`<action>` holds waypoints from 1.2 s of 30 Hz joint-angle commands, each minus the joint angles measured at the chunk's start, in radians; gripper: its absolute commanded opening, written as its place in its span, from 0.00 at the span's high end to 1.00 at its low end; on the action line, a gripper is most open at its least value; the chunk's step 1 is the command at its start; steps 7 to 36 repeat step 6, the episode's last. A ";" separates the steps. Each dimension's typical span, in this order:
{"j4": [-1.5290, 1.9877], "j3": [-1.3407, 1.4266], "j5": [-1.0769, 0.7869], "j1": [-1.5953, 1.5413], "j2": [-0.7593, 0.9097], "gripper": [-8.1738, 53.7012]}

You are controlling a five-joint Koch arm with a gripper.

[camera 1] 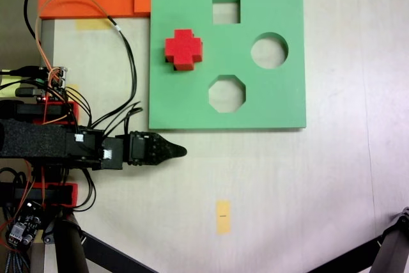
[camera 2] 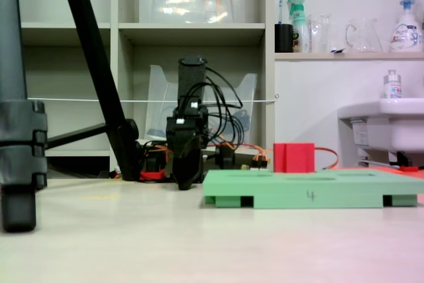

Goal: Put the cross columnar block into the corresponding hole

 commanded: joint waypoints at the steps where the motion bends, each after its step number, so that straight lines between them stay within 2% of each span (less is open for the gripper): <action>1: 0.031 0.069 0.011 -0.014 0.069 0.32; 36: 0.031 0.069 0.011 -0.014 0.069 0.32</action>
